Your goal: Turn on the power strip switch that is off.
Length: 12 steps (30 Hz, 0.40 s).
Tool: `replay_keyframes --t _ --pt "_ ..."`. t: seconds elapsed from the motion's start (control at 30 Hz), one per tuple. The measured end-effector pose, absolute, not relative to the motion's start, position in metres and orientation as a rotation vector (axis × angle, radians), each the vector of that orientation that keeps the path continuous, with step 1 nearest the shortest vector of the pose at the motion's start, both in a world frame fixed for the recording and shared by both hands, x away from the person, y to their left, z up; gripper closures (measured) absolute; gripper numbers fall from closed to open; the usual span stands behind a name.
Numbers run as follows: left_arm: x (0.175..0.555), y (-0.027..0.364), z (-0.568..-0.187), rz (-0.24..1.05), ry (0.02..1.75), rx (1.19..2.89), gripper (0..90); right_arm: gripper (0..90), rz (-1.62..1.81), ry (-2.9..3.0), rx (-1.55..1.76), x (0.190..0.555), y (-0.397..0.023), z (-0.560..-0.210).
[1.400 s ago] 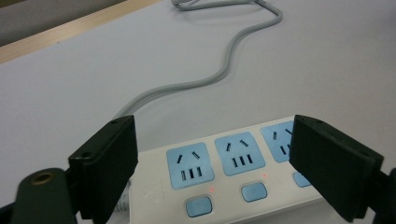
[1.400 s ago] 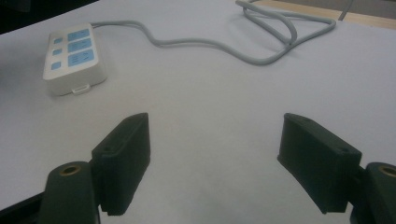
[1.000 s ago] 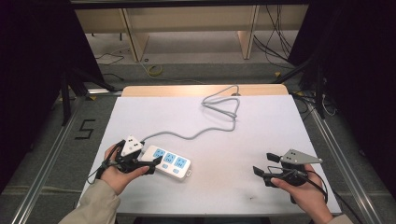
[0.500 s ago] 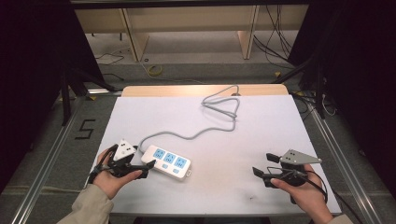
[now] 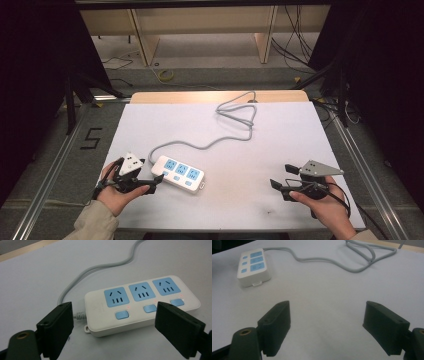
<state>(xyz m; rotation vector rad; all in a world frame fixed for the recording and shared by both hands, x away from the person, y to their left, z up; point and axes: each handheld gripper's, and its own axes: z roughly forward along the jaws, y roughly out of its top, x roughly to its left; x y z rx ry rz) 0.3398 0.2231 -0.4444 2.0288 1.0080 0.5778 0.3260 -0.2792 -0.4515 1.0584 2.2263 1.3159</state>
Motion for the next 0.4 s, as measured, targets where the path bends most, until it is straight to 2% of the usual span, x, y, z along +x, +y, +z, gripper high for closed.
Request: replay_keyframes --t 0.4 --pt "0.3407 0.2186 -0.4457 0.572 0.995 2.043 15.1 22.1 1.314 2.228 1.059 0.3261 -0.2796 -0.4516"
